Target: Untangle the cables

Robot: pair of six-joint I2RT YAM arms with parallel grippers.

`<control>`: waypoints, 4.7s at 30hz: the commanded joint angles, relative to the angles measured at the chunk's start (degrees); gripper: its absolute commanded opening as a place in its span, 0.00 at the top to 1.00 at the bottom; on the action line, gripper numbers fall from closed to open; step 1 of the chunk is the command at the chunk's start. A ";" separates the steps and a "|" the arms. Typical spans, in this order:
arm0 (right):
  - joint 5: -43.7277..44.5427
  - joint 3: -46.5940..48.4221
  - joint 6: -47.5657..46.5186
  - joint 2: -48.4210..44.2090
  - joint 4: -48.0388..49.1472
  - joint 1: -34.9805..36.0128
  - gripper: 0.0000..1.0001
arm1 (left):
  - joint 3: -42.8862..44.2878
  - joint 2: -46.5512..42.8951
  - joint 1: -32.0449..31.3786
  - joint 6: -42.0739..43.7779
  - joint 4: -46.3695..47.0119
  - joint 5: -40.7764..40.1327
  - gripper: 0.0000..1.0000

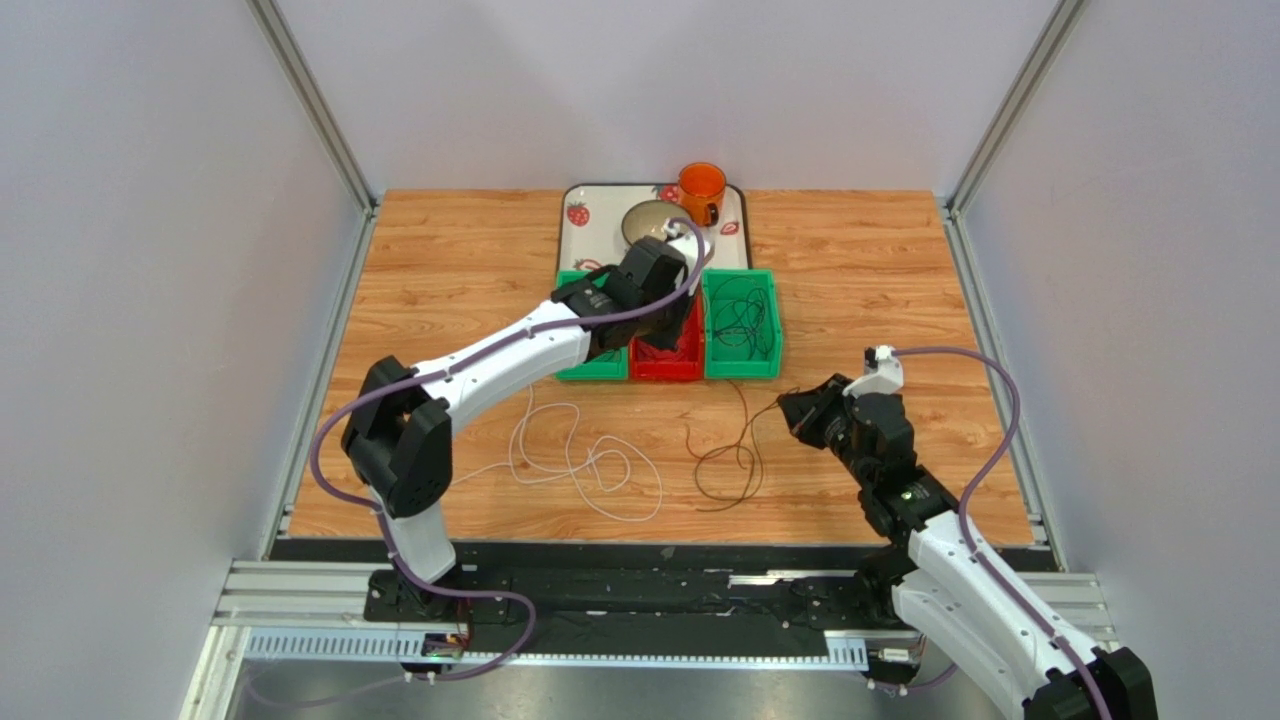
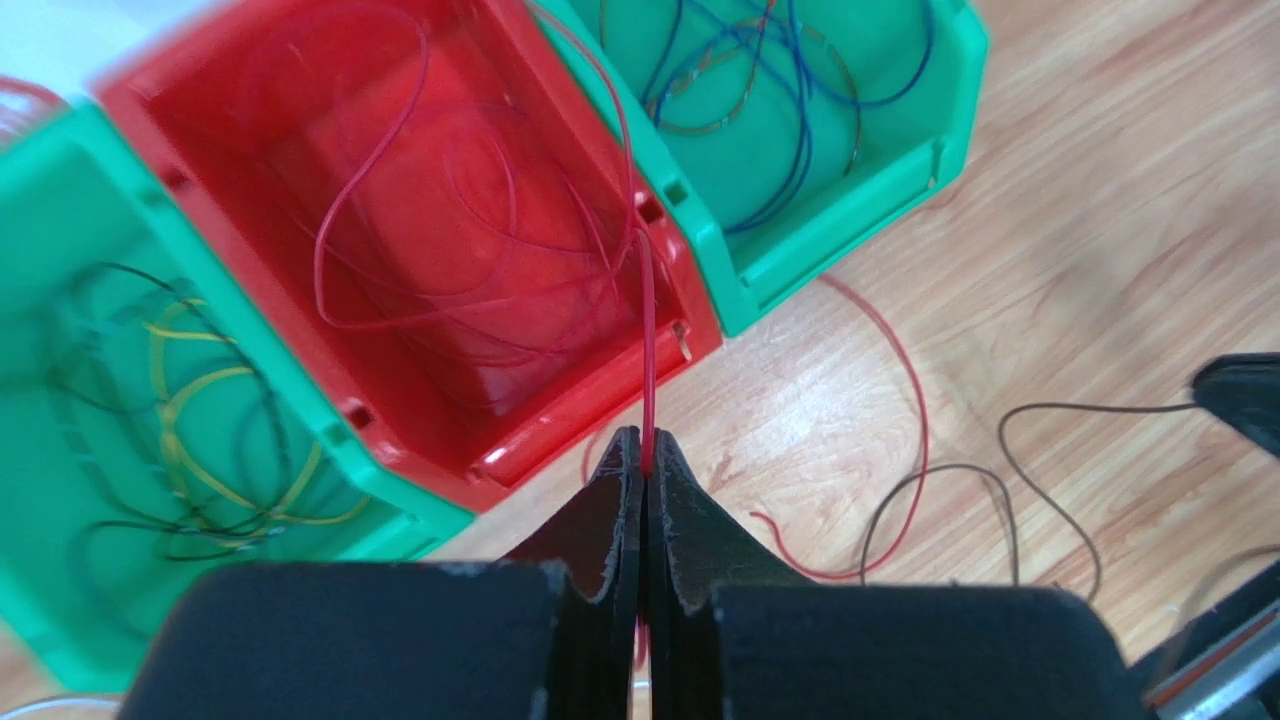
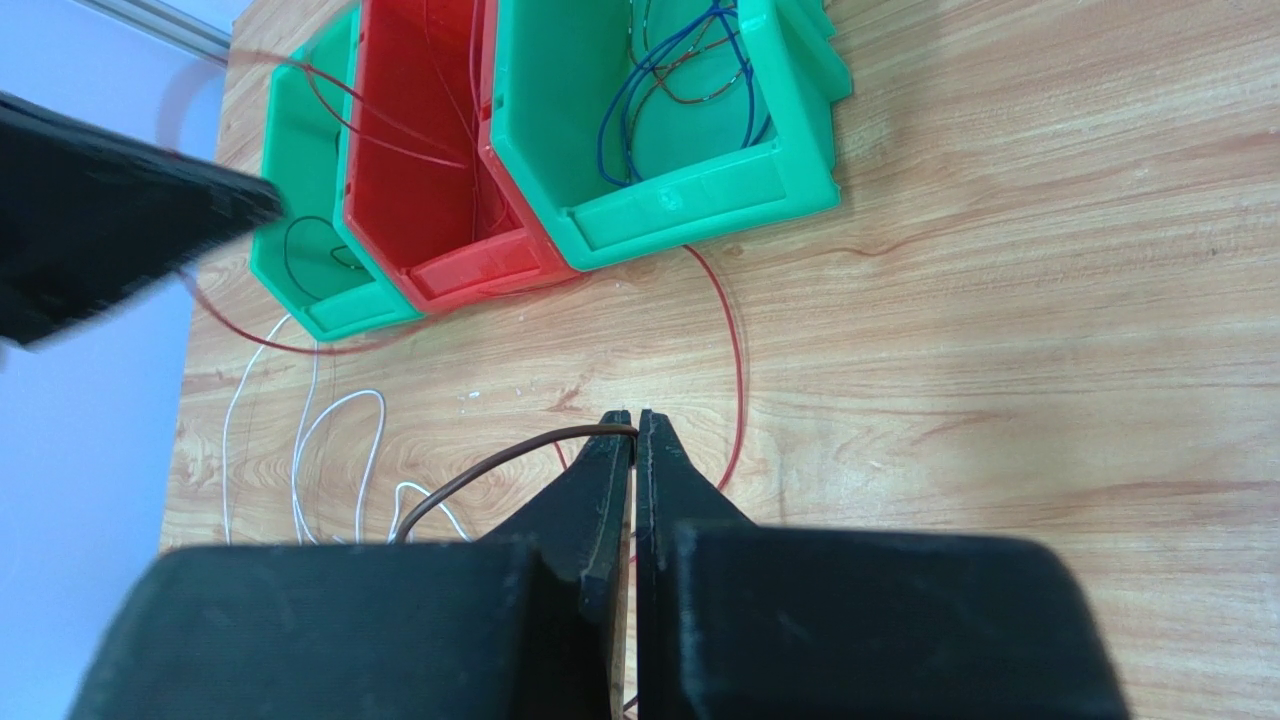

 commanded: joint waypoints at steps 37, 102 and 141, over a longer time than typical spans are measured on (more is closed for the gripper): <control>20.46 32.14 5.83 2.69 -54.27 0.15 0.00 | 42.49 11.98 16.91 0.99 -14.53 11.57 1.00; 11.93 47.26 -10.42 46.03 -47.92 26.78 1.00 | 33.96 9.43 16.91 -0.24 -9.61 15.88 1.00; 19.14 50.52 -10.78 25.62 -55.16 25.99 1.00 | 7.33 6.53 11.46 -9.47 9.56 14.39 0.23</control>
